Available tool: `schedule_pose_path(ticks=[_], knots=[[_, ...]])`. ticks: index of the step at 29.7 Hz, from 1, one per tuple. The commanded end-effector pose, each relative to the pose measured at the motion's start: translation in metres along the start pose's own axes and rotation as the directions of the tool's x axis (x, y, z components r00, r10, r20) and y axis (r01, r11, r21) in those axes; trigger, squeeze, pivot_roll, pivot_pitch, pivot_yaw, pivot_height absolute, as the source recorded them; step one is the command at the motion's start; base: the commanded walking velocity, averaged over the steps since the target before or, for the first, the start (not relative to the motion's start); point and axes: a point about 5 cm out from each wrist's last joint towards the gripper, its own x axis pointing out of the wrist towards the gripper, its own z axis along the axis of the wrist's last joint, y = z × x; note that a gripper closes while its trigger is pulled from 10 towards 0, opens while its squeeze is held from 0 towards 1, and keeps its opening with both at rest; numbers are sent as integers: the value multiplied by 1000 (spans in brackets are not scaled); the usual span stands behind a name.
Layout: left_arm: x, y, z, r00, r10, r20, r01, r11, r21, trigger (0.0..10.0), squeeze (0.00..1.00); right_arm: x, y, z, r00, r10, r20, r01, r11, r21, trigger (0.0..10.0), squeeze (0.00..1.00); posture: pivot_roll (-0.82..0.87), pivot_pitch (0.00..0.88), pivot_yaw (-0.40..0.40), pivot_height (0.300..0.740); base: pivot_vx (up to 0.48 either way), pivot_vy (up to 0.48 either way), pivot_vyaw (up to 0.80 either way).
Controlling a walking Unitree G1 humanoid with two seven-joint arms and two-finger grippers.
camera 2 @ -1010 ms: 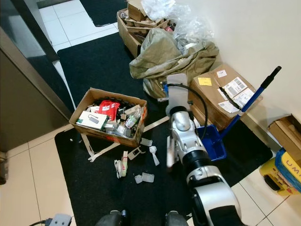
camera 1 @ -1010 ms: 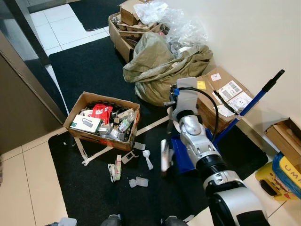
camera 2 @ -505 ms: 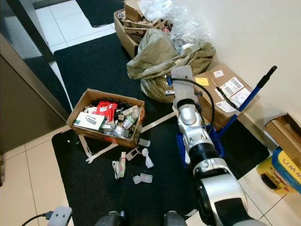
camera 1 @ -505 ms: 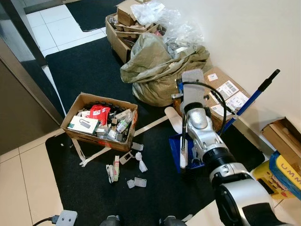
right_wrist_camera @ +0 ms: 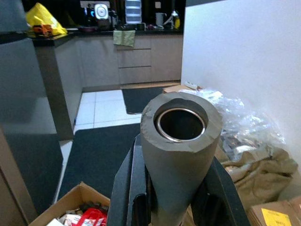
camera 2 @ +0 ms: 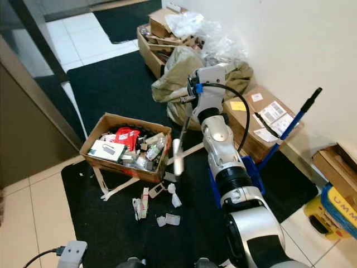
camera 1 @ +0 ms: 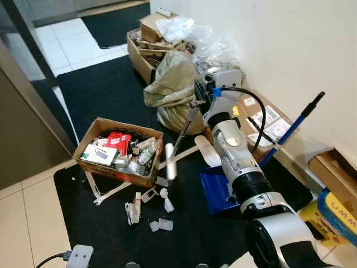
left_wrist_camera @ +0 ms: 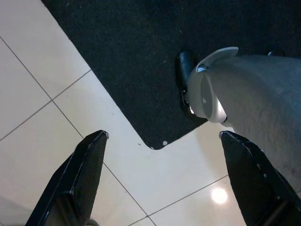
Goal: Sweep floor
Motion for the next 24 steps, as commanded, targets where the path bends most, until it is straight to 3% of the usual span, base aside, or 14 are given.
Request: schedule_pose_path(ticks=[1,7,11,16,19,21,24], knots=[[-3,-4,-14,999,-8,-54,6,1000,-21,10000,0,-1,-7,6,1000,-1,22,2,999,-45,10000,0,-23,111,13,740,0,0,0],[-1,-7,-11,999,-17,-52,16,1000,-21,10000,0,-2,-11,5,999,25,-22,-26,999,-41,10000,0,-34,98,17,740,0,0,0],[0,-10,-9,998,-22,-56,21,999,-28,10000,0,-5,-4,-1,987,127,-100,-124,991,42,10000,0,-38,88,17,740,0,0,0],[0,-12,-11,997,-21,-78,20,1000,-24,10000,0,-10,-4,-1,979,171,-115,-169,985,23,10000,0,-47,85,22,740,0,0,0],[0,-9,-10,998,-3,-66,2,1000,-18,10000,0,-17,0,-10,953,241,-184,-239,970,32,10000,0,-51,91,22,740,0,0,0],[0,-6,-8,999,10,-51,-10,1000,-9,10000,0,-27,6,-20,914,320,-250,-313,947,68,10000,0,-52,93,22,740,0,0,0],[0,-3,-6,999,15,-43,-14,1000,6,10000,0,-31,10,-23,898,346,-271,-334,938,92,10000,0,-51,96,23,740,0,0,0]])
